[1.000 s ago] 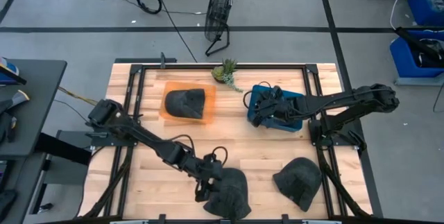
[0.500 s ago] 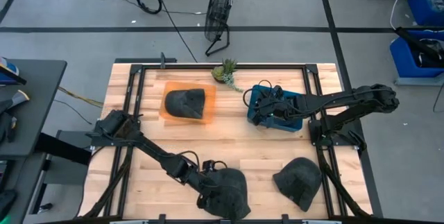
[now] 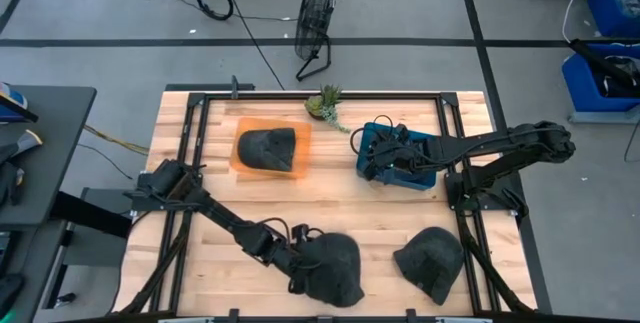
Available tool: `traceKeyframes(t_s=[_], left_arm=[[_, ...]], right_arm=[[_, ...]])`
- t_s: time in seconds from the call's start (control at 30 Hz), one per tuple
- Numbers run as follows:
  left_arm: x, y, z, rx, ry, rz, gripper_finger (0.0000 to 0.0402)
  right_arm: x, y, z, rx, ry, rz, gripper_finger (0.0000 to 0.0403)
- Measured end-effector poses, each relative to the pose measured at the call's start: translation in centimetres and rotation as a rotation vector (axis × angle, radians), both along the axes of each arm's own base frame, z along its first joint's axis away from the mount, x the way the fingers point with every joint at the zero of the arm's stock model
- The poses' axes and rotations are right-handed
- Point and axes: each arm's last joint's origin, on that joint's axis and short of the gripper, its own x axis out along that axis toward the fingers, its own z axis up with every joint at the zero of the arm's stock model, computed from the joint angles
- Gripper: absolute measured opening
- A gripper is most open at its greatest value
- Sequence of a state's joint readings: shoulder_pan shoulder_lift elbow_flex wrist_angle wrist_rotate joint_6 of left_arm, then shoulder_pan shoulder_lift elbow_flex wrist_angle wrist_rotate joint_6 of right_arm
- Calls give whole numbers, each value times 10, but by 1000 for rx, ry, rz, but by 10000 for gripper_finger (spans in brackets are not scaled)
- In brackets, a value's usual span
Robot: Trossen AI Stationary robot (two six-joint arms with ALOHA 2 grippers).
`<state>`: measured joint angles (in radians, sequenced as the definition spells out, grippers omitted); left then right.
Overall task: Pick & Place hat
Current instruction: Put the left black cap into the orange bin
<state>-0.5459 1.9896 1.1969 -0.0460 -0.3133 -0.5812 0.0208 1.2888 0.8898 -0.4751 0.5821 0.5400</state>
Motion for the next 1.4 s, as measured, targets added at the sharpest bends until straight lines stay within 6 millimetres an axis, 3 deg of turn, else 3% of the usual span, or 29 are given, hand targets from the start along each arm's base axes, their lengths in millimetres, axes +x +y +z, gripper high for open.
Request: traceKeyframes(t_s=[0.07,0.23,0.4,0.57,0.67,0.93,1.2,1.4], left_arm=[[2,2,0,-28,-17,62,15],[7,4,11,14,-123,188,10],[7,14,64,62,-266,329,10],[-4,43,114,25,-302,444,10],[-14,63,129,8,-272,523,10],[-46,121,136,131,-203,964,10],[-73,171,114,88,-132,1477,10],[-79,202,91,8,-148,1697,10]], right_arm=[[0,0,0,-1,1,1,144],[0,0,0,-1,1,1,144],[-1,0,0,-1,9,1,144],[-1,0,-1,0,17,-1,144],[-3,0,-2,0,35,-1,144],[-8,0,-6,25,76,-36,144],[-9,0,-7,25,90,-37,144],[-8,0,-6,24,84,-37,144]])
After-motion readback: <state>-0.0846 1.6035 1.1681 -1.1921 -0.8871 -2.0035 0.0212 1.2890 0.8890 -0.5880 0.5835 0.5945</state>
